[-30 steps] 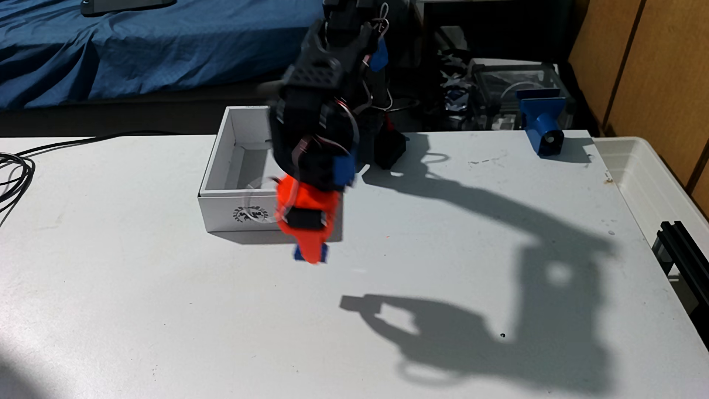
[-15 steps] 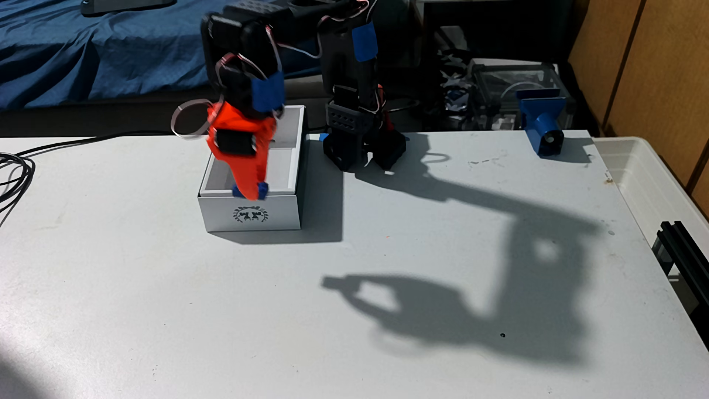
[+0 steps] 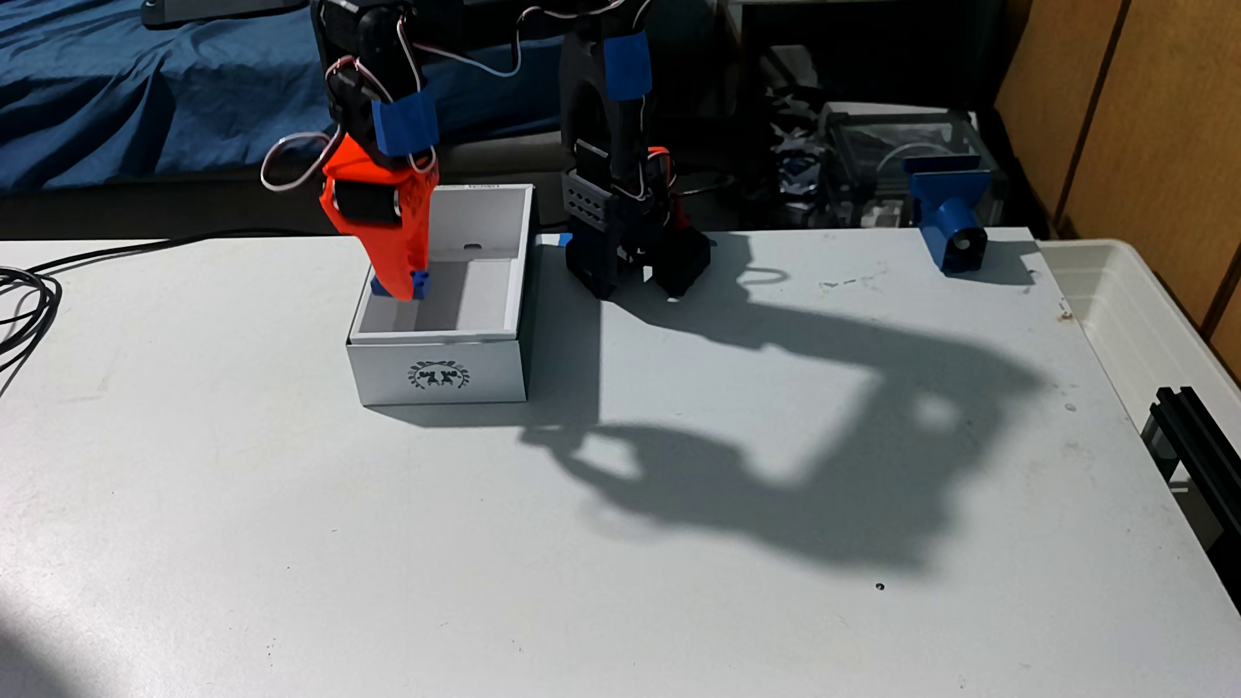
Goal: Grab the blue brick and place in box
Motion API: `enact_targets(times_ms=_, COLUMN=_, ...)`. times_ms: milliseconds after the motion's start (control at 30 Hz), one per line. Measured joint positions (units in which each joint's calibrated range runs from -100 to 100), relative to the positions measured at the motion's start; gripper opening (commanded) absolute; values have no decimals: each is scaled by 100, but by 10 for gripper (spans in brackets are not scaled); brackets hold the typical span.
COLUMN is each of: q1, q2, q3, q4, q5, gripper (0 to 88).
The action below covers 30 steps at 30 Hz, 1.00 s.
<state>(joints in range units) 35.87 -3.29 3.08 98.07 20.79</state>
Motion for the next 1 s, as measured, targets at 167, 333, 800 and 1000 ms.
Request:
enact_targets(times_ms=167, q1=251, q2=-617, q3=554, q4=-9, q5=174, gripper=16)
enact_targets(times_ms=333, q1=472, q2=-937, q3=1091, q4=-79, q5=374, gripper=16)
enact_targets(times_ms=800, q1=760, q2=-1546, q3=3165, q4=-1634, q5=537, gripper=16)
enact_targets(times_ms=1000, q1=878, q2=-1791, q3=3558, q4=-1695, q5=626, gripper=16)
